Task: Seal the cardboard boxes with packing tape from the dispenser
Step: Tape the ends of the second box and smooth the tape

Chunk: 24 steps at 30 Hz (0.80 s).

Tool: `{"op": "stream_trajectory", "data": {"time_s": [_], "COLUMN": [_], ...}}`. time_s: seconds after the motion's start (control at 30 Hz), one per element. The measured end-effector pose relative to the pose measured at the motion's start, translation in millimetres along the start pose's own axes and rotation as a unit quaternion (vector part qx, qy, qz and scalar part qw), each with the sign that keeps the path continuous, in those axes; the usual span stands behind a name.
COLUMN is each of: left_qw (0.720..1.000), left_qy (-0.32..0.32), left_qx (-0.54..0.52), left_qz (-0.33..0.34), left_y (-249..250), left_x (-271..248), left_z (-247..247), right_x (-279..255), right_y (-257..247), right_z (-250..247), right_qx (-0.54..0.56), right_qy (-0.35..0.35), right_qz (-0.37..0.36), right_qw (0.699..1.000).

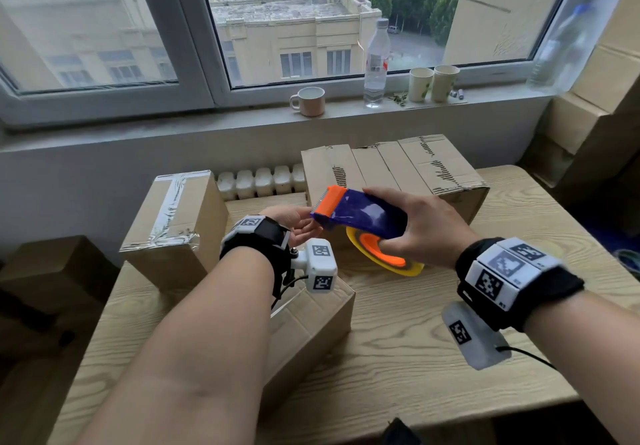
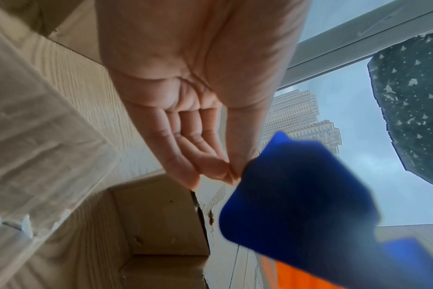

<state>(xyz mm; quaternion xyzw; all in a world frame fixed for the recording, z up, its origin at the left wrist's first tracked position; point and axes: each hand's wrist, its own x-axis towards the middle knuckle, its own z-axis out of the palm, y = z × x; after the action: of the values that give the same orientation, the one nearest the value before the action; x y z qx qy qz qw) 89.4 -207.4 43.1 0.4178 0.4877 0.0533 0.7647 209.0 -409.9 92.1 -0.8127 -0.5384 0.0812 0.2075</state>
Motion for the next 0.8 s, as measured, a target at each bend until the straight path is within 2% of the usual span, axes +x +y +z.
{"op": "stream_trajectory", "data": {"time_s": [0.2, 0.3, 0.53, 0.8], "left_qw": [0.999, 0.996, 0.983, 0.951], "left_qy": [0.014, 0.023, 0.062, 0.102], "left_qx": [0.045, 0.080, 0.166, 0.277], "left_qz": [-0.015, 0.004, 0.055, 0.092], "left_y": [-3, -4, -9, -27], "left_x": [7, 12, 23, 38], "left_z": [-4, -9, -28, -26], "right_x": [-1, 0, -4, -13], "right_y": [-13, -25, -51, -58], "right_z": [4, 9, -6, -1], "right_qx": [-0.002, 0.004, -0.066, -0.133], "right_qy": [-0.020, -0.054, -0.139, -0.207], "right_qz": [0.006, 0.031, 0.020, 0.022], "right_qw": [1.000, 0.998, 0.988, 0.969]}}
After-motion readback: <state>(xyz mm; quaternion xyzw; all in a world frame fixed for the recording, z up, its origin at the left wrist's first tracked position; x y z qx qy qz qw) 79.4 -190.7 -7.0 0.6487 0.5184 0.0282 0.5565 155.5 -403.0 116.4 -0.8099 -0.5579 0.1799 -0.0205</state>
